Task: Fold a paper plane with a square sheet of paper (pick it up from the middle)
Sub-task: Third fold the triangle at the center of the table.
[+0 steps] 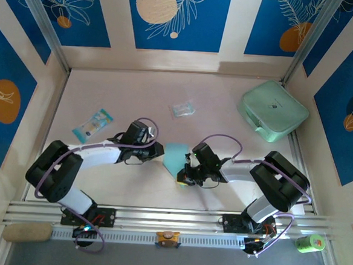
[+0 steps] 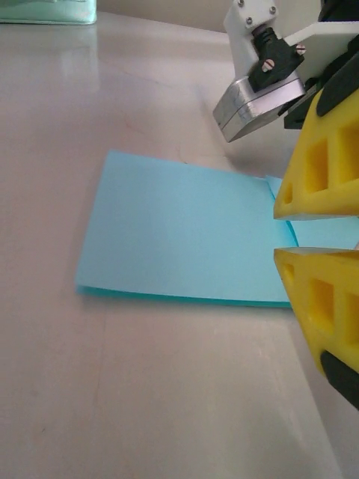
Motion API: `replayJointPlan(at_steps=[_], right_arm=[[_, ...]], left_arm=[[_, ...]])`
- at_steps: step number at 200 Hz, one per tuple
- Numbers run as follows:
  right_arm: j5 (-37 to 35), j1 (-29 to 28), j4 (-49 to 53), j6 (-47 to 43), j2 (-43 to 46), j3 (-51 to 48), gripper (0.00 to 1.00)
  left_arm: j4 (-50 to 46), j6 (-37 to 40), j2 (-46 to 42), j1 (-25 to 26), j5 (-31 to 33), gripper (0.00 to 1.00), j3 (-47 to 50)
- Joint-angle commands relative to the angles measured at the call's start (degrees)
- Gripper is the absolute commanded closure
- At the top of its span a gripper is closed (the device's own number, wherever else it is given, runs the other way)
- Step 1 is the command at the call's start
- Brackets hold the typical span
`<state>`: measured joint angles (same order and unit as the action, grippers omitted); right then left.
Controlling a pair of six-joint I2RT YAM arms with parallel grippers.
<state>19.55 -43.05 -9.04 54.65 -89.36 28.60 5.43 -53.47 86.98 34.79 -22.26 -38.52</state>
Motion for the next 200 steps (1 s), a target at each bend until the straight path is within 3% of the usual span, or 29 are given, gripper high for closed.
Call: replayJointPlan(at_steps=[1,30,72,103,171,200], right_arm=[[-2.85,0.14,7.28,-0.69,-1.69,-0.74,1.00],[-2.98,0.17,7.67,-0.85,-0.92,-0.91,1.00],[-0.76,0.20,10.25,-2.28,1.80,2.26,0.99],[-2.40,0.07,13.81,-3.78,3.69,6.86,0.98],[-5.25,-1.86,10.97,-2.67,-8.48,16.57,0.98],[-6.34,-2.13,12.44,-2.90,-9.18,15.34,0.98]], left_arm=[[2.01,1.18,2.71,2.30,-3.50,0.84,-1.04],[3.08,0.75,7.99,3.78,-5.51,0.85,-2.62],[-2.71,2.38,11.31,3.73,-1.76,0.88,-2.84],[-0.87,1.59,11.91,3.67,-2.33,0.89,-1.33],[-0.71,1.31,11.46,3.69,-2.24,0.89,-1.06],[-0.85,1.36,11.46,3.65,-2.26,0.89,-1.12]])
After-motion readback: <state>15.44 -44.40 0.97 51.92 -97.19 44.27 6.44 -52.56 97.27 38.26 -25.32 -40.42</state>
